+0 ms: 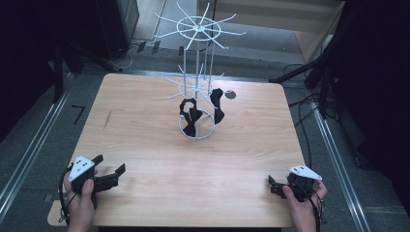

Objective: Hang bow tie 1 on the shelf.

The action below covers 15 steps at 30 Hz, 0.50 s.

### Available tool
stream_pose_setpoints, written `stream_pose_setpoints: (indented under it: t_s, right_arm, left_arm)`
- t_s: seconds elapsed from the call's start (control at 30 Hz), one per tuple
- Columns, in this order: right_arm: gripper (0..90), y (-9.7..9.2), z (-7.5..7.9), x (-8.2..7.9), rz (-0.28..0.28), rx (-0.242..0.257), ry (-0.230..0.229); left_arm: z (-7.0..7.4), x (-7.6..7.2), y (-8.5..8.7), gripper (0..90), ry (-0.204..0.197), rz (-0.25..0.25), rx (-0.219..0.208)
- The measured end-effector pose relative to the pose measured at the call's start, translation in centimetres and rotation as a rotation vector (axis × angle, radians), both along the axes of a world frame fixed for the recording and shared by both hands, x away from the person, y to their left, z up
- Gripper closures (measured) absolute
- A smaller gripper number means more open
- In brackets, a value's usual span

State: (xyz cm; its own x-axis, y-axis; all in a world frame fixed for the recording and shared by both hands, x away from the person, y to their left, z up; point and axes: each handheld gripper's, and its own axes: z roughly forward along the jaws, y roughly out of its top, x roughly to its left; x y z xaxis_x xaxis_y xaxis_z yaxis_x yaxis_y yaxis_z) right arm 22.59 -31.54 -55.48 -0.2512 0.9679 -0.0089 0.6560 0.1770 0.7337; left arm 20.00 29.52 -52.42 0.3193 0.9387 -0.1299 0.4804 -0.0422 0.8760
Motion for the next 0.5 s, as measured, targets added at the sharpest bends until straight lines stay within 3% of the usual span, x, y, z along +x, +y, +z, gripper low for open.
stream_pose_setpoints:
  t_s: [0.27, 0.4, 0.5]
  right_arm:
    - [0.1, 0.0, 0.1, -0.2, -0.001, 0.003, -0.015]
    - [0.1, -0.7, 0.2, -0.5, -0.015, 0.071, -0.068]
    - [0.1, -1.2, 0.3, -0.6, -0.035, 0.117, -0.08]
  left_arm:
    - [0.0, 0.0, 0.0, 8.1, 0.0, -0.004, -0.003]
    - [0.0, 0.1, 0.1, 8.2, 0.002, -0.003, -0.01]
    - [0.0, 0.1, 0.1, 8.2, 0.004, -0.003, -0.008]
